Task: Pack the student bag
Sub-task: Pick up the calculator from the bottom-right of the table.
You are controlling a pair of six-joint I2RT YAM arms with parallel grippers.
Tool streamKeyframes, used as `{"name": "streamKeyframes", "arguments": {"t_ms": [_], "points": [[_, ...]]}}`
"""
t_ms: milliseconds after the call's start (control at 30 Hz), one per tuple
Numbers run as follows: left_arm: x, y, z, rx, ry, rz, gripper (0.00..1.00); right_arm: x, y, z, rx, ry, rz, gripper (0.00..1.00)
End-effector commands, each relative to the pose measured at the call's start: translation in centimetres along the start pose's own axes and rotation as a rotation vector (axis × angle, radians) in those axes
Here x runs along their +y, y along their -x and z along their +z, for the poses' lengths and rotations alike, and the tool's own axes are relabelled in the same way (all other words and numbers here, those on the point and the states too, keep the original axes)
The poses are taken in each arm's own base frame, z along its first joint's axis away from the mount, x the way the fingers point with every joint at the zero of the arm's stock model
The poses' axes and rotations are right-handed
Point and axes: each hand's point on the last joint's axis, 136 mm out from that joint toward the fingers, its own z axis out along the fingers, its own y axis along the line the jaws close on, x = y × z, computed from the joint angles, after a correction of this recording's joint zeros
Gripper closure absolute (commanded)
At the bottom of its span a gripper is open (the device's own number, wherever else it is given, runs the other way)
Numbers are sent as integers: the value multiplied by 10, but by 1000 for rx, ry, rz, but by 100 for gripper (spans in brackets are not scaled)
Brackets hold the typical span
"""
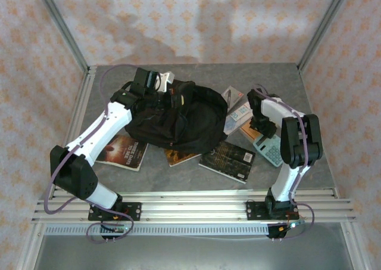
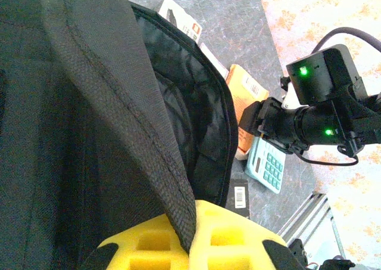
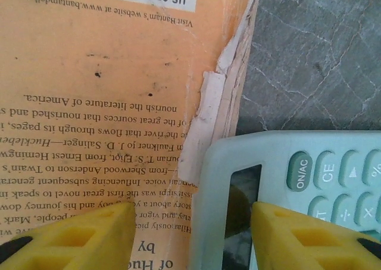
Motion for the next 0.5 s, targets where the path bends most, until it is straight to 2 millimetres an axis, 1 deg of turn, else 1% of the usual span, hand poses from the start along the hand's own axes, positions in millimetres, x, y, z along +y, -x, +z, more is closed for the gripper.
{"name": "streamKeyframes", "arguments": {"t_ms": [0, 167, 300, 467], "points": [[-14, 2, -10, -20, -45, 16, 100, -10, -12, 17, 45, -42, 11, 52], [-12, 3, -10, -22, -41, 13, 100, -17, -11, 9, 20, -42, 28, 70], [-10, 5, -10, -26, -40, 8, 100, -21, -11, 4, 9, -31, 37, 73], [-8, 5, -10, -26, -36, 6, 100, -25, -15, 0, 14, -25, 37, 70]]}}
